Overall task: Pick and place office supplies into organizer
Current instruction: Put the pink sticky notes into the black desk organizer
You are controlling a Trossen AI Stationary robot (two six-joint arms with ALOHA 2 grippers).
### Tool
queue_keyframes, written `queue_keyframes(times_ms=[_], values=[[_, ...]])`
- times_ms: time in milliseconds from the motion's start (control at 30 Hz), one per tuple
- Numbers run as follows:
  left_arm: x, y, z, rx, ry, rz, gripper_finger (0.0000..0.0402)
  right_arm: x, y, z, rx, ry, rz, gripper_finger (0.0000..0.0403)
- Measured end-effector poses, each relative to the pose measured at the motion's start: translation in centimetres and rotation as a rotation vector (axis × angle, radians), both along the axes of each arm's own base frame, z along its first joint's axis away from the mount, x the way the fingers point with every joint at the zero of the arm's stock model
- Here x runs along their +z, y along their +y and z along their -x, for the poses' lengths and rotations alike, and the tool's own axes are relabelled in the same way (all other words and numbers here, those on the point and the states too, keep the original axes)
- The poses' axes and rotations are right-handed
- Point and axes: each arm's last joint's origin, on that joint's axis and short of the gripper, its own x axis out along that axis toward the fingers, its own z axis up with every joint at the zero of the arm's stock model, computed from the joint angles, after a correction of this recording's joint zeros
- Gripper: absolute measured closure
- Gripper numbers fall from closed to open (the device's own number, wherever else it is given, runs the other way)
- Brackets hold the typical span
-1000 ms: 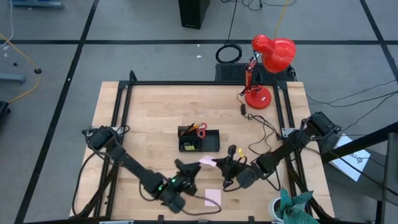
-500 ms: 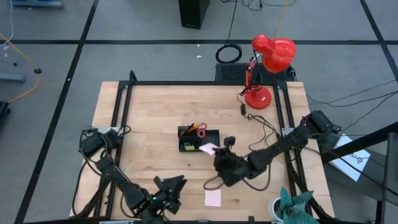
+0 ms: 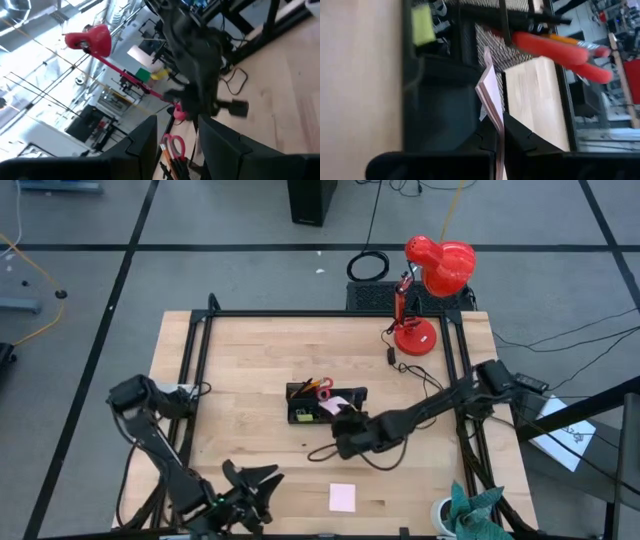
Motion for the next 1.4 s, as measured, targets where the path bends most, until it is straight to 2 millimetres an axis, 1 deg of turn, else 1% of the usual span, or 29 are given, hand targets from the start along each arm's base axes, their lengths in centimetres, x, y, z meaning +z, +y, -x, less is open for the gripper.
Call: queue_keyframes(times_ms=[133,267,433,600,700,800,1033,1300,1400], values=[[1.8,0.2,1.2,-0.025,-0.033,0.051,0.0252,-0.6,-0.5,-0.9,-0.024,0.03,0.03,0.0402],[2.5,-0.1,2.3,-0.054,-0.039,0.062,0.0252,-1.1,-0.8,-1.2,-0.045,0.066,0.055,0.0403],[2.5,-0.5,2.9,-0.075,-0.034,0.056,0.0252,-1.2,-0.8,-1.7,-0.066,0.063,0.098,0.0403],[2.0,-0.3,3.1,-0.076,-0.037,0.06,0.0252,-1.1,-0.6,-2.5,-0.104,0.105,0.102,0.0403],[1.7,-0.2,3.2,-0.076,-0.04,0.065,0.0252,-0.9,-0.5,-2.6,-0.146,0.137,0.104,0.0403],[1.5,0.0,3.2,-0.076,-0.043,0.069,0.0252,-0.6,-0.5,-2.5,-0.166,0.125,0.091,0.0403],[1.3,0.1,3.3,-0.076,-0.04,0.066,0.0252,-0.8,-0.6,-2.7,-0.171,0.138,0.004,0.0403],[1.2,0.1,3.5,-0.081,-0.042,0.069,0.0252,-1.0,-0.7,-2.6,-0.129,0.202,-0.014,0.0403],[1.2,0.1,3.5,-0.082,-0.045,0.076,0.0252,-1.6,-1.1,-2.9,-0.14,0.217,-0.011,0.0403]])
